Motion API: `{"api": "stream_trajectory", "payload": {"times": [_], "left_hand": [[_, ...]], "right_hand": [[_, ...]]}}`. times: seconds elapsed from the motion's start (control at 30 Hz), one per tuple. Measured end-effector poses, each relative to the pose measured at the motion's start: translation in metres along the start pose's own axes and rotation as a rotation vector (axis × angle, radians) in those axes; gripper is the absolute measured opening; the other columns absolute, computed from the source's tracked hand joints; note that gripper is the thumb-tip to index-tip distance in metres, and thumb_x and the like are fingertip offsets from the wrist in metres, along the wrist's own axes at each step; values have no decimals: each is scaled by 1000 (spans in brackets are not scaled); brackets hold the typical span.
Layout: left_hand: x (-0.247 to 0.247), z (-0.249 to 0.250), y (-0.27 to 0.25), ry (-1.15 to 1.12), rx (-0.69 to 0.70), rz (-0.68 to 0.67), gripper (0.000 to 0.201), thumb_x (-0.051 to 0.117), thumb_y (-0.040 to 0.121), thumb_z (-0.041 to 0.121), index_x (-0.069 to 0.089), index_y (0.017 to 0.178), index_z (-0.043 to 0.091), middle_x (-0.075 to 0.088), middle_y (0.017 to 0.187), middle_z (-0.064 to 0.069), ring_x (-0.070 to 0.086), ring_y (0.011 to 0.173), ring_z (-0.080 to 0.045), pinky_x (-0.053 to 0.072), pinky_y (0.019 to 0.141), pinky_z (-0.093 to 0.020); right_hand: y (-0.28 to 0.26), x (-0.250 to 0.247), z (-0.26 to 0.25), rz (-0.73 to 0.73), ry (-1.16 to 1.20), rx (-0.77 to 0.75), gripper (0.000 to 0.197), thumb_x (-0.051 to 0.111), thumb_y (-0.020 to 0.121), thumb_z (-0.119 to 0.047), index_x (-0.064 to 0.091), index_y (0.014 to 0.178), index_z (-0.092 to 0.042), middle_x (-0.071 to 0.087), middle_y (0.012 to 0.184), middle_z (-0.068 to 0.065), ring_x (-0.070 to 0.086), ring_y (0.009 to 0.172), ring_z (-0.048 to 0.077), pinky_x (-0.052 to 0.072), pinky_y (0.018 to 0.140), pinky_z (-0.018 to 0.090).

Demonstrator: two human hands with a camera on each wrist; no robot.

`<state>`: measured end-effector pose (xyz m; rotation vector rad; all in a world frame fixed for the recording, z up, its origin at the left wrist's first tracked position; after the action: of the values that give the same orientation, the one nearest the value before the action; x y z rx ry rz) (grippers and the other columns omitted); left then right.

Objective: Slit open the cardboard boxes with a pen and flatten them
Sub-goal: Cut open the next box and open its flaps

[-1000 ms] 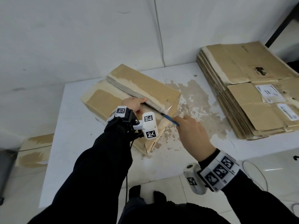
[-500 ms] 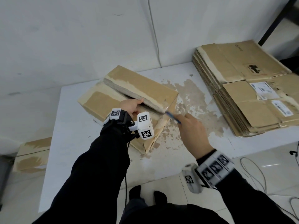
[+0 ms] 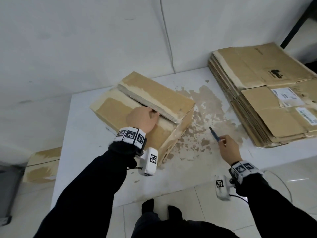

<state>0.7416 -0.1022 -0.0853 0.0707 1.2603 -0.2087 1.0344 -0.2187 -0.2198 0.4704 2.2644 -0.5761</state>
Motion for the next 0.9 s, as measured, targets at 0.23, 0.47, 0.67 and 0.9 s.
{"api": "stream_trajectory", "payload": {"times": [0.23, 0.47, 0.67, 0.9], "left_hand": [[-23, -4, 18, 101, 148, -160, 34, 53, 90, 50, 54, 104, 19, 47, 106, -1, 49, 104, -21, 42, 90, -38], [-44, -14, 18, 243, 323, -92, 35, 51, 89, 53, 57, 93, 19, 45, 110, -1, 41, 109, -22, 27, 102, -35], [-88, -23, -30, -32, 366, -100, 45, 42, 86, 60, 51, 79, 17, 58, 79, 2, 52, 76, -16, 42, 72, -34], [-87, -73, -106, 183, 223, -505, 28, 55, 90, 27, 52, 117, 34, 50, 112, 17, 52, 91, -5, 47, 81, -26]], "right_hand": [[-27, -1, -69, 235, -33, -566, 32, 46, 95, -26, 58, 114, -4, 58, 113, 11, 49, 110, 27, 35, 95, 35], [-67, 21, -170, -33, -33, -1031, 37, 36, 101, -22, 47, 134, -9, 55, 108, 3, 46, 100, 12, 41, 92, 30], [-21, 2, -206, 42, -45, -740, 68, 52, 94, -21, 14, 151, -17, 2, 159, 7, 0, 146, 24, 6, 118, 37], [70, 2, -226, -470, -510, -432, 65, 55, 92, -40, 31, 143, -7, 41, 142, 16, 42, 127, 32, 33, 100, 36]]}}
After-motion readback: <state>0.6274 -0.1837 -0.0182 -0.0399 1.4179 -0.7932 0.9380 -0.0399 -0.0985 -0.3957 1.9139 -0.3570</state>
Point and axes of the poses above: each hand's wrist, its own y-axis towards the middle knuckle, its own x-axis out of the palm, z = x × y, the point moved 4 cm from there along y, towards the middle knuckle
